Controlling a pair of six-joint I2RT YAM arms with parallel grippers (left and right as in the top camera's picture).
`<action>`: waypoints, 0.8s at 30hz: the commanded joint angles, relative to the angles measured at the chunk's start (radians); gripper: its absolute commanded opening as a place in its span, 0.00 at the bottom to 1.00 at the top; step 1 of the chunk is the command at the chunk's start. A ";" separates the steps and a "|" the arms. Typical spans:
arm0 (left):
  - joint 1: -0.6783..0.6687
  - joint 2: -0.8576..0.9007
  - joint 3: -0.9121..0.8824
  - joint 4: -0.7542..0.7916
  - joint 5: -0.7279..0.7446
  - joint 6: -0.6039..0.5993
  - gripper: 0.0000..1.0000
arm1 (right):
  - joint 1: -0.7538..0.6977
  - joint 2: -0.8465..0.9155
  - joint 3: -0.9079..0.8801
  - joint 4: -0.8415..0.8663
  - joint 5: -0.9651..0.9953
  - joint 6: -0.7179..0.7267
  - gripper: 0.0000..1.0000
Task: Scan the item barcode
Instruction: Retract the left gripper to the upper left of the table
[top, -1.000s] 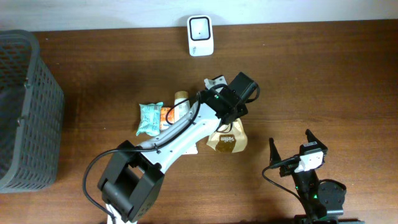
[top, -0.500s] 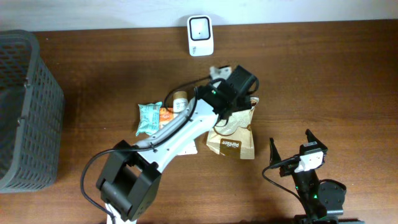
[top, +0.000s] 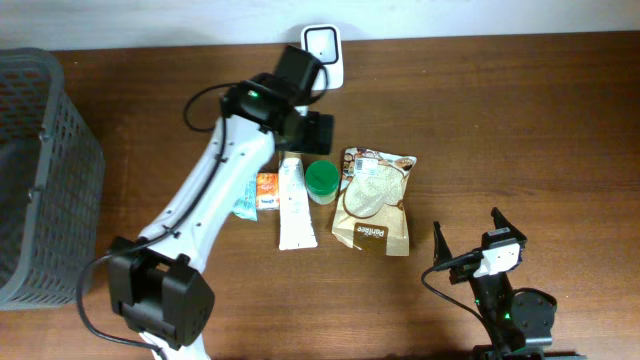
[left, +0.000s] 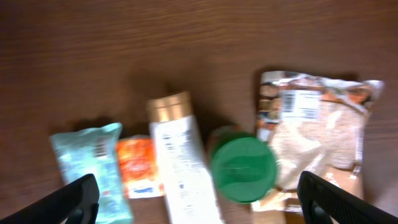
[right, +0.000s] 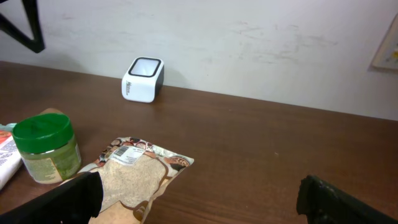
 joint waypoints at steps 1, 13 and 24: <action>0.053 -0.025 0.010 -0.016 0.010 0.121 0.99 | 0.002 -0.008 -0.008 -0.003 0.003 0.007 0.98; 0.477 -0.025 0.009 0.004 0.114 0.135 0.99 | 0.002 -0.008 -0.008 -0.003 0.003 0.007 0.98; 0.496 -0.024 0.008 -0.014 0.130 0.132 0.99 | 0.002 -0.006 -0.008 0.000 -0.040 0.021 0.98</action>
